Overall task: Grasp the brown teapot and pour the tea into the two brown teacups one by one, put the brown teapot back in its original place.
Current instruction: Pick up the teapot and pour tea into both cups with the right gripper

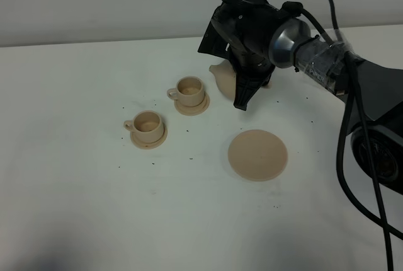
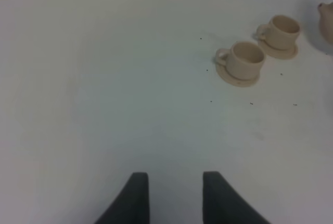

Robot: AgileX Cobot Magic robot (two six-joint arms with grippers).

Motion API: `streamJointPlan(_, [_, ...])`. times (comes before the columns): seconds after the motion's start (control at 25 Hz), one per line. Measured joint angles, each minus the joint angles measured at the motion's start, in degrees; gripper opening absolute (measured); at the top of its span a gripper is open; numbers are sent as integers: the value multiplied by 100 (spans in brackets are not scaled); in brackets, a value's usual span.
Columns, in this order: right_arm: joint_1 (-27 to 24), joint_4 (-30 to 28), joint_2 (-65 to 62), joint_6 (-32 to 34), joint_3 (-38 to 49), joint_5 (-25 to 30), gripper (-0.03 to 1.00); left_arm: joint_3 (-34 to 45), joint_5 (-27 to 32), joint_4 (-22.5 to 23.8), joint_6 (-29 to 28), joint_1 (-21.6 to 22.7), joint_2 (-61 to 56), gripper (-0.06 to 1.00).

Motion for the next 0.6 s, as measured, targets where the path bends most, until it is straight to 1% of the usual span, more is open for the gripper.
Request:
streamJointPlan(0.12, [47,-17,5,-135,0,-69,11,0,0,0,0,0,0,28])
streamJointPlan(0.36, [122,-373,5,-478,0,-170,11,0,0,0,0,0,0,28])
streamJointPlan(0.6, [211,-491,5,-794,0,-373,11,0,0,0,0,0,0,28])
